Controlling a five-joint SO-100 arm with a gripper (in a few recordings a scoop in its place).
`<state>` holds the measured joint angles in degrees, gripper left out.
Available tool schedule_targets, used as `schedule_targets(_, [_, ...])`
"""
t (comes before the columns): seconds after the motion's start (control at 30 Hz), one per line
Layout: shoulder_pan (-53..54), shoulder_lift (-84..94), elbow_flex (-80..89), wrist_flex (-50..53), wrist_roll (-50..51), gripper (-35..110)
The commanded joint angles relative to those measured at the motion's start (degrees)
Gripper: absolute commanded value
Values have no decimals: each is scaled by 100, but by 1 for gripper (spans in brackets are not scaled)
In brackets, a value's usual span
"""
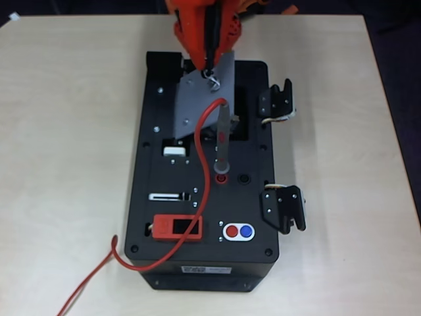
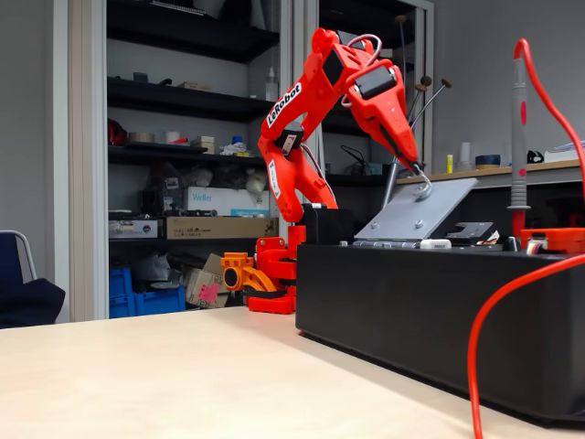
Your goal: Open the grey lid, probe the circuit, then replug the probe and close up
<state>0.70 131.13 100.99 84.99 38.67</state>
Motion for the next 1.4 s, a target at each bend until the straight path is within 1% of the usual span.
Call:
schedule_targets(0.0, [396,-53,-308,185,-114,0])
schedule_targets(0.23, [993,-114,-510,299,-246,0])
schedule_targets(0.4, [1485,-176,-466,167,-360,0])
schedule_targets(0.8, [2347,-343,70,-642,-879,0])
schedule_targets(1.07, [2522,-264,721,-1310,-1028,0])
schedule_targets(1.13, [2584,-158,976,-1626,-1081,5])
schedule_targets(1.23, [2610,0,1336,-2074,-1213,15])
schedule_targets(1.37, [2575,149,1441,-2268,-1397,23])
